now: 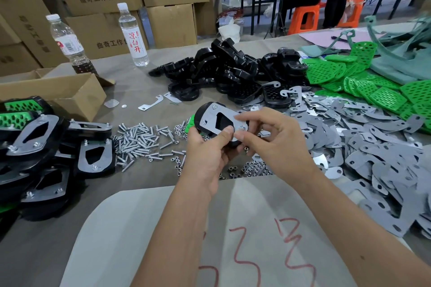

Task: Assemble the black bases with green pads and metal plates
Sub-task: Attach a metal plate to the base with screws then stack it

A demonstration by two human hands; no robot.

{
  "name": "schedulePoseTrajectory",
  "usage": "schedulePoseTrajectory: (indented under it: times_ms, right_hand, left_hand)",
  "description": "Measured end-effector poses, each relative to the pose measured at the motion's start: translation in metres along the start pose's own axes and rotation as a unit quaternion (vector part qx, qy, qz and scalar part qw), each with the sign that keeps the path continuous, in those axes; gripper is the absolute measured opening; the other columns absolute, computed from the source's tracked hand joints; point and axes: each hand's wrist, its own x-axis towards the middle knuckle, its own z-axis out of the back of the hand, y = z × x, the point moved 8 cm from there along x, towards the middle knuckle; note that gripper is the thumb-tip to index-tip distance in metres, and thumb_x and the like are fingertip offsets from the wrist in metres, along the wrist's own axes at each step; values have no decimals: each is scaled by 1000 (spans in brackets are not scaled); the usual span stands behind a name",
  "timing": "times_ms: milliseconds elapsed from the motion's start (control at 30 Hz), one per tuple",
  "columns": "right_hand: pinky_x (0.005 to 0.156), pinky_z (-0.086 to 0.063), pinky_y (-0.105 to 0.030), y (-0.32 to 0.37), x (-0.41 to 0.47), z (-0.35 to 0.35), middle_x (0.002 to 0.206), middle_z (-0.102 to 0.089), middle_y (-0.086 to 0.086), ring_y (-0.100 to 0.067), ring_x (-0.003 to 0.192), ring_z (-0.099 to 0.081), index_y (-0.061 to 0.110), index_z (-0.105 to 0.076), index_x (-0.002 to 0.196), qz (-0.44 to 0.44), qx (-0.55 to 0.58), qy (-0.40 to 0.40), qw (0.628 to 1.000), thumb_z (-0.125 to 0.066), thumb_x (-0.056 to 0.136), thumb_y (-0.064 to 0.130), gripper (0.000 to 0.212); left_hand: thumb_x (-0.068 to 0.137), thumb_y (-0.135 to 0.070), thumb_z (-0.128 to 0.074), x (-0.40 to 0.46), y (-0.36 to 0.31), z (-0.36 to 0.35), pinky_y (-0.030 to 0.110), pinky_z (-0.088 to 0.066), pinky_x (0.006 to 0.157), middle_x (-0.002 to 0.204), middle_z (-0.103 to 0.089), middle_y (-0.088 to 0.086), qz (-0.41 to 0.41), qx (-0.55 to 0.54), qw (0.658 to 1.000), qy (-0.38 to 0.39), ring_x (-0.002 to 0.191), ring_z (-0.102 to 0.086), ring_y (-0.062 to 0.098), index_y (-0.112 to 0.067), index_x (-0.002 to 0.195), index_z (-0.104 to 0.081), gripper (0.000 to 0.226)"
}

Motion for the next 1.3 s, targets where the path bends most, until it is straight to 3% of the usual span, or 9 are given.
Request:
schedulePoseTrajectory:
  times_ms: [100, 233, 400, 533, 667, 733, 867, 1067, 1300]
  right_hand:
    - [55, -59, -37, 1, -3, -7, 75, -66, -2, -28, 66, -68, 12, -81, 96, -8, -4, 21, 1000, -81, 89, 12, 7]
    - [53, -35, -27, 9, -4, 10, 53, -44, -9, -26, 51, -42, -1, -49, 60, 19, -36, -53, 998, -68, 99, 32, 55]
    - [51, -45, -22, 8, -6, -8, 62, -62, 12, -3, 54, -52, 25, -80, 108, -38, -15, 33, 999, -60, 104, 30, 21]
    - [48, -42, -44, 6, -5, -1, 45, -38, 9, -19, 44, -38, 24, -69, 57, -23, -42, 2, 999, -64, 100, 41, 46]
    - [52, -44, -31, 3, -4, 0, 56, -57, 8, -8, 51, -51, 22, -80, 98, -3, -48, -9, 999, -72, 98, 20, 8]
    - [60, -49, -22, 1, -4, -5, 71, -71, 9, -6, 61, -63, 21, -79, 112, -10, -44, 4, 999, -74, 95, 11, 21]
    - [62, -52, -42, 2, -2, 1, 82, -70, 3, -22, 66, -60, 20, -84, 96, 15, -94, -17, 995, -82, 87, 8, 16]
    - [63, -47, -19, 0, -1, 1, 78, -66, 5, -5, 64, -58, 16, -83, 86, 4, -50, -36, 998, -85, 82, 3, 14]
    - [68, -48, -27, 2, 3, -4, 82, -63, 5, -17, 76, -61, 21, -84, 97, 28, -109, 76, 991, -79, 89, 5, 18]
  left_hand:
    - [96, 3, -66, 1, -2, 7, 31, -60, 64, 104, -75, 17, -8, -11, 999, -33, 80, -73, 27, 0, 132, -50, 40]
    - [96, 4, -66, 2, -4, 11, 30, -62, 65, 120, -73, 20, -5, -39, 998, -50, 80, -77, 27, 0, 134, -52, 41]
    - [96, 4, -66, 3, -5, 9, 30, -62, 67, 115, -74, 17, -18, -25, 998, -50, 82, -77, 25, -2, 132, -54, 39]
    - [97, 3, -65, 3, -5, 14, 32, -64, 69, 118, -74, 21, -12, -30, 998, -61, 80, -78, 27, 0, 133, -55, 38]
    - [96, 3, -67, 4, -9, 17, 33, -63, 70, 121, -73, 20, -25, -8, 998, -63, 89, -78, 31, -1, 134, -53, 40]
    - [95, 3, -68, 2, -8, 14, 33, -63, 69, 118, -73, 19, -35, 20, 998, -57, 92, -78, 31, -3, 130, -53, 39]
    - [91, 4, -72, 1, -10, 10, 33, -62, 64, 102, -78, 11, -62, 74, 994, -44, 82, -79, 24, -6, 120, -54, 36]
    - [91, 4, -71, 1, -8, 10, 34, -63, 66, 107, -77, 15, -49, 71, 996, -37, 86, -79, 28, -6, 120, -56, 35]
    - [92, 4, -70, 4, -7, 14, 38, -64, 67, 109, -77, 17, -11, 96, 995, -11, 85, -78, 37, -10, 123, -57, 36]
